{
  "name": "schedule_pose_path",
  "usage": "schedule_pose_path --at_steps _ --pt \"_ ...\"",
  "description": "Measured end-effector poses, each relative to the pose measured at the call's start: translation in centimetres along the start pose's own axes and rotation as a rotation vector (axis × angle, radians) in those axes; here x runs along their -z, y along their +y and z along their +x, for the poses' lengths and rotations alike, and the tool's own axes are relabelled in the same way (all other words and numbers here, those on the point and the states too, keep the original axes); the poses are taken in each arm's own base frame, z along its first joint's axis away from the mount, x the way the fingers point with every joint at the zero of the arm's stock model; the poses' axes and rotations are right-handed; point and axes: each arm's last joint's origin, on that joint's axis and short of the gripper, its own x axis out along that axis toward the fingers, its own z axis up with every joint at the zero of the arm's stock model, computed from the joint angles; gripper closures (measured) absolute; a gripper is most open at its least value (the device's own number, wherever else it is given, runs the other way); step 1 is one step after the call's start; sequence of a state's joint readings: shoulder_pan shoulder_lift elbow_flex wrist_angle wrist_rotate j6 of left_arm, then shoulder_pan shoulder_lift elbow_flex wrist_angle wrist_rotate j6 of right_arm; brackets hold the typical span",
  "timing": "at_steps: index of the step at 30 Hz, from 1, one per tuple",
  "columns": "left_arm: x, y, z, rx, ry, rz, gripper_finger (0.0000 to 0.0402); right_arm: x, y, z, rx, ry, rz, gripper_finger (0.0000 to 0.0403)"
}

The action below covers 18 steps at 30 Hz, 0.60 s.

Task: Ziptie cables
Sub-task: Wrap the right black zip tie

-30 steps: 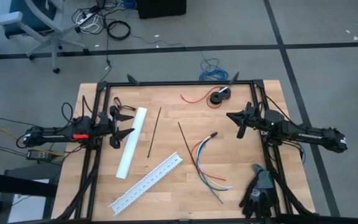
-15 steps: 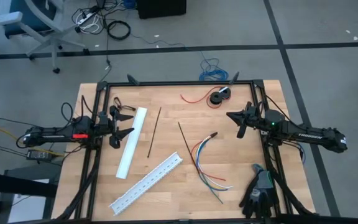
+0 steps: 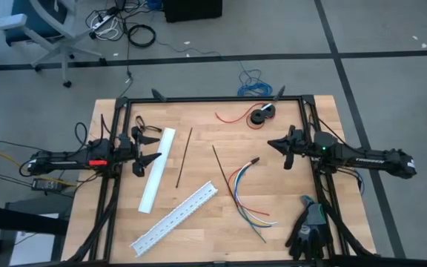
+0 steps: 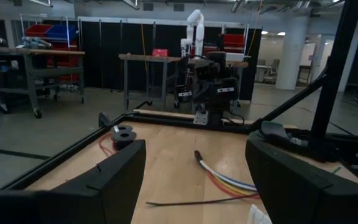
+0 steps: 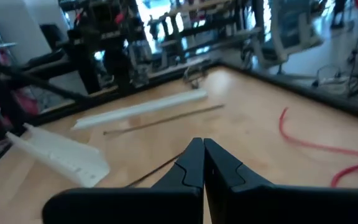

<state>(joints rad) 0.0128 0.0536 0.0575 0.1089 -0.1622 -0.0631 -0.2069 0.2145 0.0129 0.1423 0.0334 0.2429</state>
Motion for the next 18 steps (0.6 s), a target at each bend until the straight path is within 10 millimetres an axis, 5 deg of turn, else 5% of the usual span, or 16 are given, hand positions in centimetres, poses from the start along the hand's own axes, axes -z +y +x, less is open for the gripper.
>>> schedule_pose_path --at_steps 10,18 --pt "0.0 0.1 0.0 -0.018 0.003 0.000 0.0114 -1.0 1.8 2.4 0.013 0.072 0.007 0.0403" --pt "0.0 0.1 0.0 -0.027 0.000 -0.001 0.0114 -4.1 3.9 7.2 0.082 0.241 -0.035 0.0403"
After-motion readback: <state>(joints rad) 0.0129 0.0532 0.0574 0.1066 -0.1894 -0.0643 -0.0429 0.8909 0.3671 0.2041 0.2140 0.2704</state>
